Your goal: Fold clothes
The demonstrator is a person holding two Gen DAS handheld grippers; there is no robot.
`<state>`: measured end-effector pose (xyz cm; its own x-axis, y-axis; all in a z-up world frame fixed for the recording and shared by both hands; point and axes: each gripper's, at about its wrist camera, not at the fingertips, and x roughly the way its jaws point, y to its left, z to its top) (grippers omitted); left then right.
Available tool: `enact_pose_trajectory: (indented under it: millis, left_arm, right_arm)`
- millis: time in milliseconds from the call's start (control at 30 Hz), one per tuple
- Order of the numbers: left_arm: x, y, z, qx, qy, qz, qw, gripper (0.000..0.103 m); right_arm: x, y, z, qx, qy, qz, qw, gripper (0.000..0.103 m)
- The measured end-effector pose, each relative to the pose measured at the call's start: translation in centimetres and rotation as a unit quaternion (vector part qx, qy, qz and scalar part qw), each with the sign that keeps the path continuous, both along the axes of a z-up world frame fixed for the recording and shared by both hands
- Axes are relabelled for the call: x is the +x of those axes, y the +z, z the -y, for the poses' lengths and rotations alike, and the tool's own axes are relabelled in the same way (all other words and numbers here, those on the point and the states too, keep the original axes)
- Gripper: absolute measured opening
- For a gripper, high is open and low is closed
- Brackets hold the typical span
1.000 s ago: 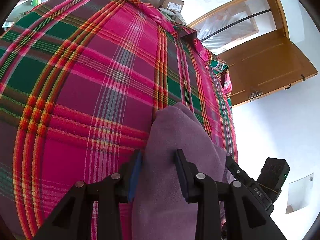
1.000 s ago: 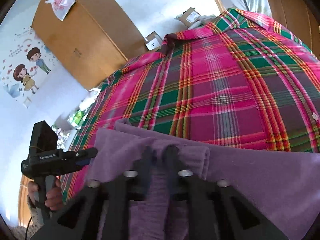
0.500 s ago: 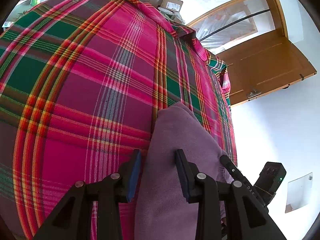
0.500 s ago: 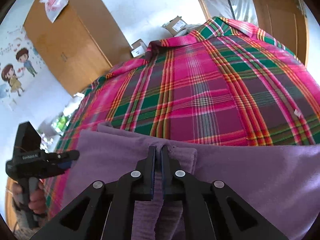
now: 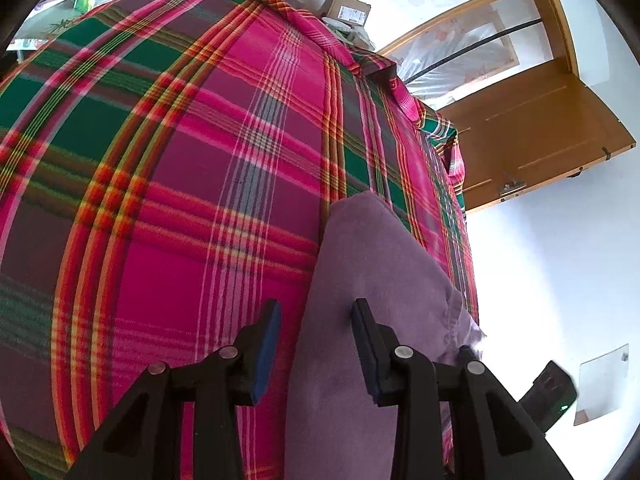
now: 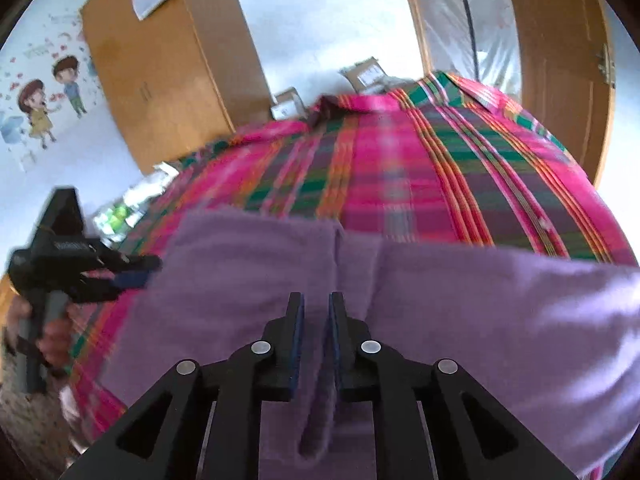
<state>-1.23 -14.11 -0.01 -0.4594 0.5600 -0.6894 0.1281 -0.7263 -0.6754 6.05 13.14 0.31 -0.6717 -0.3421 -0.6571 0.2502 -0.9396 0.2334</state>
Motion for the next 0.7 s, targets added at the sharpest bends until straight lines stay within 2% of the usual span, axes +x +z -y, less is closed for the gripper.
enact_pose_trajectory:
  millis: [67,133,233,300,400,600,700]
  left_arm:
    - [0.4,0.0,0.1,-0.001,-0.001,0.001,1.0000,0.037]
    - [0.7,0.1,0.2,0.000,0.000,0.001,1.0000,0.037]
    - [1.2,0.2,0.3,0.004,-0.001,0.000,1.0000,0.037]
    - [1.5,0.3,0.3,0.006,0.000,-0.001,1.0000,0.037]
    - [2.0,0.3,0.2,0.009,-0.002,-0.001,1.0000,0.037]
    - [3.0,0.3,-0.3,0.008,-0.014,-0.002,0.9999,0.037]
    - [3.3,0.1,-0.5,0.005,-0.017,0.003,0.9998,0.037]
  right_arm:
    - [0.0,-0.3,-0.4,-0.010,-0.005,0.009,1.000,0.013]
    - [-0.1,-0.6,-0.9,-0.013,-0.021,0.016,1.000,0.019]
    - [-0.2,-0.7,-1.3,-0.019,-0.030,0.031,0.999,0.021]
    - [0.3,-0.1,-1.1,-0.010,-0.035,0.028,0.999,0.021]
    - [1.9,0.8,-0.3,0.010,-0.022,-0.001,1.000,0.021]
    - [3.9,-0.4,0.1,0.034,-0.020,-0.003,0.999,0.021]
    - [4.8,-0.5,-0.3,0.038,-0.035,-0.006,0.999,0.028]
